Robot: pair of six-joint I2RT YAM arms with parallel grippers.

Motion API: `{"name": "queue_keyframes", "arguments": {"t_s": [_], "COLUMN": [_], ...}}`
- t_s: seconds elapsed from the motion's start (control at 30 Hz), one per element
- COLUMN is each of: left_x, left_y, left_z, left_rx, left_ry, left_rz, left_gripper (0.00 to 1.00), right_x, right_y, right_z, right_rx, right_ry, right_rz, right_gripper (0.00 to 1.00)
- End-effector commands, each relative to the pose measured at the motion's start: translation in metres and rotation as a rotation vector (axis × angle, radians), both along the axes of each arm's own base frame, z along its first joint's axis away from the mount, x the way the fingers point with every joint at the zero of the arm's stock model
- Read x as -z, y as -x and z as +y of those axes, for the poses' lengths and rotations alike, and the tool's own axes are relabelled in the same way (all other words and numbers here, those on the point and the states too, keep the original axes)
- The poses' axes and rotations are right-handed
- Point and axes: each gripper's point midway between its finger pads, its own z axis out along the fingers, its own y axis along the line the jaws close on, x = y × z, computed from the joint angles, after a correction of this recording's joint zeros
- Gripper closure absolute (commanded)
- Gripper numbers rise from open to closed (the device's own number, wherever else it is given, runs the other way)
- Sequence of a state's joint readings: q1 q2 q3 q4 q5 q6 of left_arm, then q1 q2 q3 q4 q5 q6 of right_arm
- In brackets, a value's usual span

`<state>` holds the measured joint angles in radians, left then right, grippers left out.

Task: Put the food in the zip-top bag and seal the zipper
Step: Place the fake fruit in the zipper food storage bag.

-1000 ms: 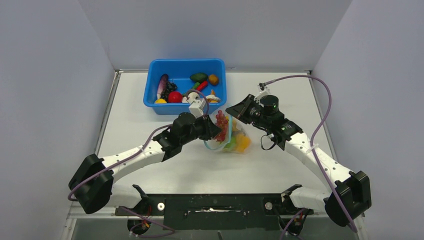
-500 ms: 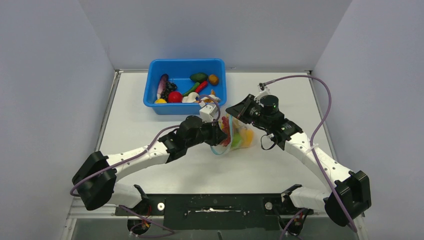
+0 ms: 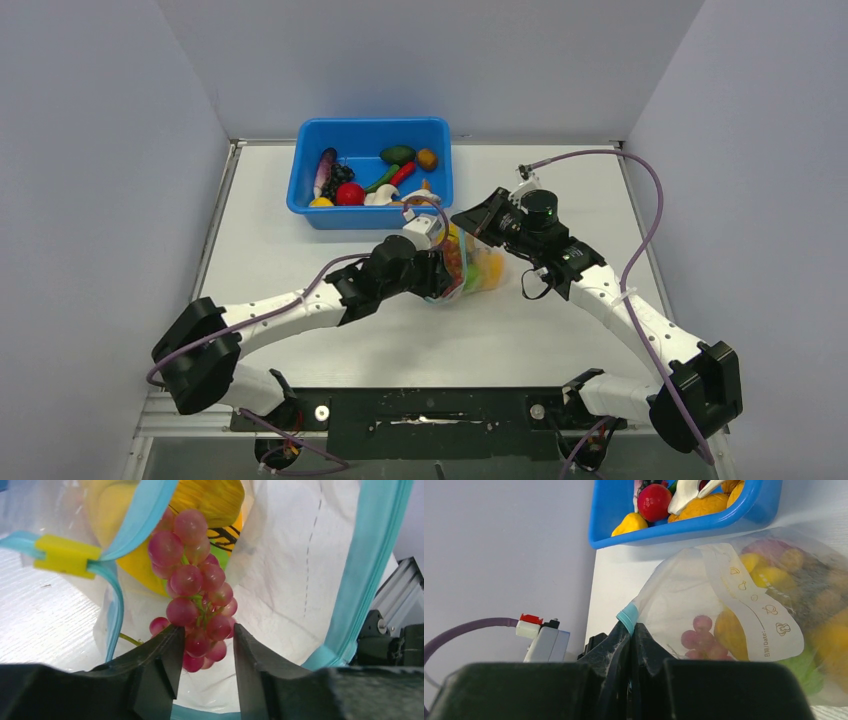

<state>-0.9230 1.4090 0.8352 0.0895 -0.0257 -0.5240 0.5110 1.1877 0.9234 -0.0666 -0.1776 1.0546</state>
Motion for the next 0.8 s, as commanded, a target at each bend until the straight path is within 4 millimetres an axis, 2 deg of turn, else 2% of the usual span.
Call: {"name": "queue_keyframes", "arguments": {"t_s": [0.0,0.13,0.3,0.47,0.67,0.77], "left_x": [-0.059,-0.081,-0.083,-0.089,-0.099,-0.106], "left_y": [-0.015,-0.012,-0.014,-0.018,-0.026,-0.025], "left_z": [-0.001,0.013,0.041,0.059,0.066,0.059], "left_rx": [-0.084,-0.139,-0.265,-0.335,-0.35,-0.292], "left_ry": [0.098,0.133,0.119,0.117,0.114,0.157], "left_rz": [-0.064,-0.062,-0.046,-0.057,-0.068,-0.066], "left_gripper": [0.57,0.51,0.49,0.47,0.44,0.41], "right_x": [-0.027,-0.028,-0.028,-0.028,-0.036,-0.043], "right_y": [-0.004,-0.004,-0.005,-0.008,-0.01,-0.008], "right_z": [0.005,0.005,0.004,-0.002,-0.021,-0.022], "right_rx": [-0.026,-0.028,-0.025,0.003,0.071,0.072], "right_ry": [-0.048,-0.049,-0.042,-0.003,0.072,0.074], "right_rz": [-0.103,-0.111,-0.115,-0.129,-0.175,-0.187], "right_gripper": [1.0,1.0,1.0,1.0,1.0,1.0]}}
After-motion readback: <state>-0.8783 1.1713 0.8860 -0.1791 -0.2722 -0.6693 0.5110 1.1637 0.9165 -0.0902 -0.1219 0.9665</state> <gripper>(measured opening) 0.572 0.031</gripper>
